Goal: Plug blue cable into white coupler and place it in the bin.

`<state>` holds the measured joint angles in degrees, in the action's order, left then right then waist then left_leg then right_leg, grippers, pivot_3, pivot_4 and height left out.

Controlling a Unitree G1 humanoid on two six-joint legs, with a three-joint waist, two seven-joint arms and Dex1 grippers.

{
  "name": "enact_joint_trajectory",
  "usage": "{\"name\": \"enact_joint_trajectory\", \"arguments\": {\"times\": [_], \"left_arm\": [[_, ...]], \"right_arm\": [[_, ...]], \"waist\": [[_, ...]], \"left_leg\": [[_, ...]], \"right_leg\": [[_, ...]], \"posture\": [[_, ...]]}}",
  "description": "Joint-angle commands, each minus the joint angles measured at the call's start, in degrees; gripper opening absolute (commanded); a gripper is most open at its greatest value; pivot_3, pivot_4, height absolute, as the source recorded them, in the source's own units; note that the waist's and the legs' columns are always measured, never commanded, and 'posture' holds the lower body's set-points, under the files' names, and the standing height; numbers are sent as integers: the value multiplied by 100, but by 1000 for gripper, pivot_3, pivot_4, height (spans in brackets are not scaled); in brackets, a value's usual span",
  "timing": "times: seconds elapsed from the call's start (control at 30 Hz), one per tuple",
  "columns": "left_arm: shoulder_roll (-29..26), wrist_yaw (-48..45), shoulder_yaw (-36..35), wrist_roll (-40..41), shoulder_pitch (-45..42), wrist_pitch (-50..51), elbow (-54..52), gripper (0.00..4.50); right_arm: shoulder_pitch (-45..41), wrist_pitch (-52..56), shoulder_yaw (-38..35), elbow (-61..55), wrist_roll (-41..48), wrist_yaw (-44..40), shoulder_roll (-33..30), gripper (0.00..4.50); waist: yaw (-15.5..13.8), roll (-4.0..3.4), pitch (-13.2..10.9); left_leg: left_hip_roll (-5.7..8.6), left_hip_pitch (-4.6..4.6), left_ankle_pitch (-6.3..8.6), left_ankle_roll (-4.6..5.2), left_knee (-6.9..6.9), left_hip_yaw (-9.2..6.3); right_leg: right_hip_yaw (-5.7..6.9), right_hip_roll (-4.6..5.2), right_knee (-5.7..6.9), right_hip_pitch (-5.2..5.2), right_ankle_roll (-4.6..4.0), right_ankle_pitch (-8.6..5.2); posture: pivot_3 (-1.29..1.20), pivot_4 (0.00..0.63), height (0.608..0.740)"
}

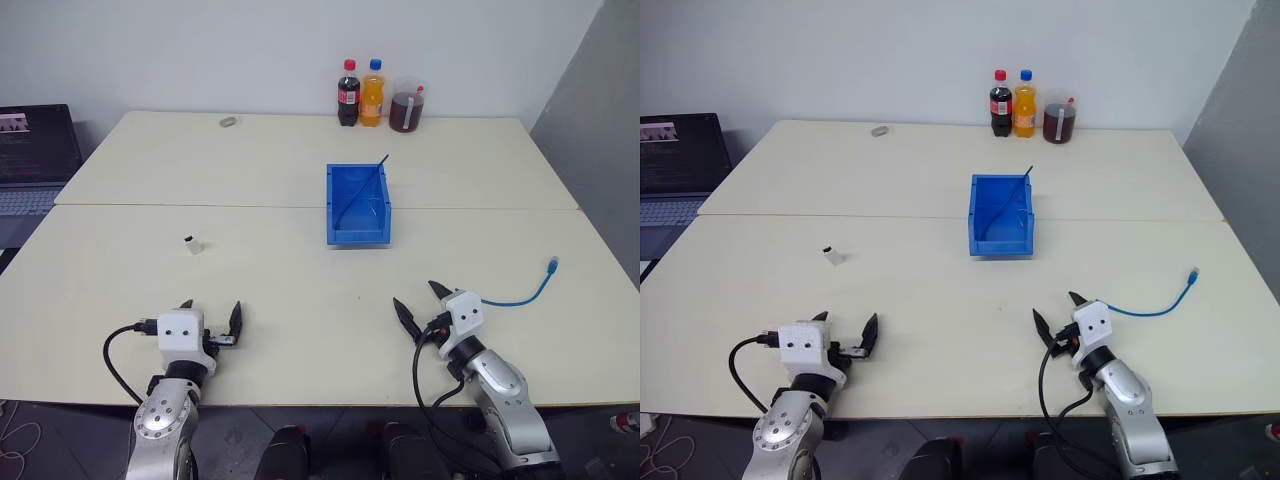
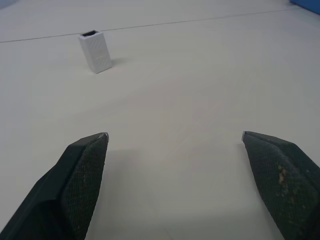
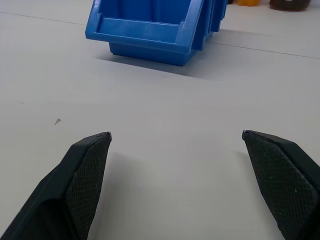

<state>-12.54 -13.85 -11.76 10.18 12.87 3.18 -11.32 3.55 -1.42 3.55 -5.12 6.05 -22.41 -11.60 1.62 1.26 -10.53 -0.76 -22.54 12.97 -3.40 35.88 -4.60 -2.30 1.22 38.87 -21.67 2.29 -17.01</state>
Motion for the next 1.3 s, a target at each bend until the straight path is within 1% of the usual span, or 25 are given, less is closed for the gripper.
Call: {"name": "enact_joint_trajectory", "arguments": {"times": [0.03, 0.1, 0.2, 0.27, 0.37, 0.5, 0.57, 0.67, 0.77, 0.87, 1.0, 1.07, 1.13, 1.27, 1.3], "left_arm": [[-193, -713, 135, 546, 58, 2, -448, 4500], [-284, -1115, 340, 836, 76, 159, -674, 4500], [-499, -1519, 679, 960, 1, 366, -929, 4500], [-630, -1728, 880, 963, -191, 477, -1002, 4500], [-786, -1992, 1138, 1098, -770, 820, -1014, 4500], [-1129, -2634, 1540, 1233, -1695, 1285, -956, 4500], [-1345, -3081, 1714, 1460, -2158, 1646, -942, 4500], [-1641, -3712, 1945, 1742, -2541, 2002, -960, 4500], [-1923, -4290, 2161, 1866, -2812, 2152, -960, 4500], [-2166, -4912, 2356, 1968, -3107, 2253, -888, 4500], [-2227, -5278, 2429, 1955, -3377, 2222, -675, 4500], [-2211, -5390, 2438, 1913, -3475, 2166, -578, 4500], [-2193, -5421, 2437, 1882, -3524, 2122, -528, 4500], [-2152, -5435, 2400, 1837, -3559, 2043, -419, 4500], [-2149, -5440, 2400, 1820, -3545, 2018, -407, 4500]], "right_arm": [[91, -211, -61, -348, -62, 65, -61, 4459], [125, -247, -77, -514, -103, 87, -100, 4459], [205, -195, -220, -836, -88, 211, -157, 4459], [285, -76, -436, -1105, -37, 373, -181, 4459], [486, 388, -928, -1613, -45, 831, -173, 4459], [639, 1138, -1548, -2090, -211, 1334, -266, 4459], [619, 1771, -1855, -2224, -296, 1616, -321, 4459], [425, 2820, -2109, -2243, -336, 1893, -377, 4459], [40, 3521, -2274, -2019, -255, 2087, -382, 4459], [-530, 3937, -2536, -1389, -167, 2303, -378, 4459], [-1177, 4171, -2776, -531, -2, 2274, -515, 4459], [-1533, 4317, -2918, -87, 115, 2267, -626, 4459], [-1723, 4397, -2998, 174, 169, 2255, -717, 4459], [-2152, 4631, -3194, 782, 374, 2190, -969, 3736], [-2212, 4682, -3225, 865, 415, 2181, -999, 3492]], "waist": [[0, 0, 0], [0, 0, -1], [0, -1, -1], [-4, -2, -1], [-28, -2, -2], [-29, -4, -2], [-5, -7, -3], [25, -8, -3], [53, -13, -4], [52, -17, -6], [25, -18, -5], [29, -17, -6], [27, -18, -6], [27, -17, -6], [27, -17, -6]], "left_leg": [[0, -4, 0, 0, 0, 0], [-1, -13, 0, 0, 0, 1], [0, -19, 0, 0, 0, 1], [0, -20, 0, 0, 0, 4], [0, -22, 0, 0, 1, 3], [0, -25, 0, 0, 4, 3], [2, -27, 0, 0, 4, 4], [1, -31, -1, 0, 2, 11], [-1, -27, -1, 1, -3, 17], [-4, -29, -1, 2, 0, 18], [-2, -32, -1, 2, -1, 19], [0, -33, -1, 3, 2, 23], [1, -34, -1, 3, 3, 26], [1, -33, -1, 4, 4, 28], [1, -33, -1, 3, 5, 28]], "right_leg": [[1, 0, 0, -4, 0, 0], [1, -1, 1, -12, 0, 0], [0, -1, 1, -18, 1, 1], [0, -1, 1, -19, 2, 1], [2, -4, 2, -22, 3, 2], [2, -7, 4, -24, 6, 4], [3, -7, 4, -25, 7, 4], [-4, -8, 7, -36, 6, 4], [-11, -12, 10, -39, 3, 3], [-12, -17, 15, -44, 3, 4], [-11, -16, 12, -43, 2, 4], [-15, -15, 10, -42, -19, 21], [-18, -14, 9, -43, -15, 24], [-19, -14, 9, -42, -15, 24], [-19, -14, 9, -42, -15, 24]], "posture": [[0, 150, 740], [0, 150, 740], [0, 150, 740], [0, 150, 740], [0, 150, 740], [0, 150, 740], [0, 150, 740], [0, 150, 740], [0, 150, 740], [0, 150, 740], [0, 150, 740], [0, 150, 740], [0, 150, 740], [0, 150, 740], [0, 150, 740]]}}
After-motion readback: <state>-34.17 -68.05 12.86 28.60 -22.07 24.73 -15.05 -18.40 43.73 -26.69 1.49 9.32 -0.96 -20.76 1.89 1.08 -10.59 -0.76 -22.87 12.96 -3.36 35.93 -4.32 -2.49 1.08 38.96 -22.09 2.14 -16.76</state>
